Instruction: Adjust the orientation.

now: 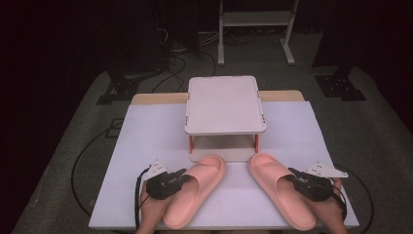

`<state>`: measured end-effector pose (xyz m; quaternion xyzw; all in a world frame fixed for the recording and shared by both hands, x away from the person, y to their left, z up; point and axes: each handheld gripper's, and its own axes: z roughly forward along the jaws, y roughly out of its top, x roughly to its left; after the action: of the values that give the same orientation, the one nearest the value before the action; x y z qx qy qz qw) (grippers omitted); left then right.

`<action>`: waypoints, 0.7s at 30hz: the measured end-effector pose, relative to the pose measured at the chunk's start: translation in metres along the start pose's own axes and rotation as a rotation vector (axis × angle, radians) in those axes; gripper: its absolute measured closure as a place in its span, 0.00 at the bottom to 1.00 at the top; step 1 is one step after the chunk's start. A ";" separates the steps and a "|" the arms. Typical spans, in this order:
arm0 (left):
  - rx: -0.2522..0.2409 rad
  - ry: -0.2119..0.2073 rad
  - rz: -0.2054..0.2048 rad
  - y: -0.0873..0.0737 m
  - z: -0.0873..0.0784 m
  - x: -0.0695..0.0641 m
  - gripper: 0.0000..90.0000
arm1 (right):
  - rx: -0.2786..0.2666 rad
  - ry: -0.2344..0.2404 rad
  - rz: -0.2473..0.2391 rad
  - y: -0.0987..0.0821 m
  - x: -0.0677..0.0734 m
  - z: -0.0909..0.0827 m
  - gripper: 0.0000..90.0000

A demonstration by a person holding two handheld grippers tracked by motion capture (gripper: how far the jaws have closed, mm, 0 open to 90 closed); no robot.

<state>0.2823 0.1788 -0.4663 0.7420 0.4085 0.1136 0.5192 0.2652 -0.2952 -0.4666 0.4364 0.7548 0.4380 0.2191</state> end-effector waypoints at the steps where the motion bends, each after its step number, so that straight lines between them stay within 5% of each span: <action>1: 0.002 0.000 0.005 0.000 -0.001 0.000 0.77 | 0.004 0.001 0.004 0.000 -0.001 -0.001 0.83; 21: -0.035 -0.042 0.018 0.009 -0.014 -0.008 0.77 | -0.079 0.045 0.034 0.009 0.007 -0.024 0.86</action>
<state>0.2736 0.1816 -0.4501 0.7387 0.3888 0.1096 0.5396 0.2491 -0.2982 -0.4463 0.4302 0.7341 0.4808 0.2117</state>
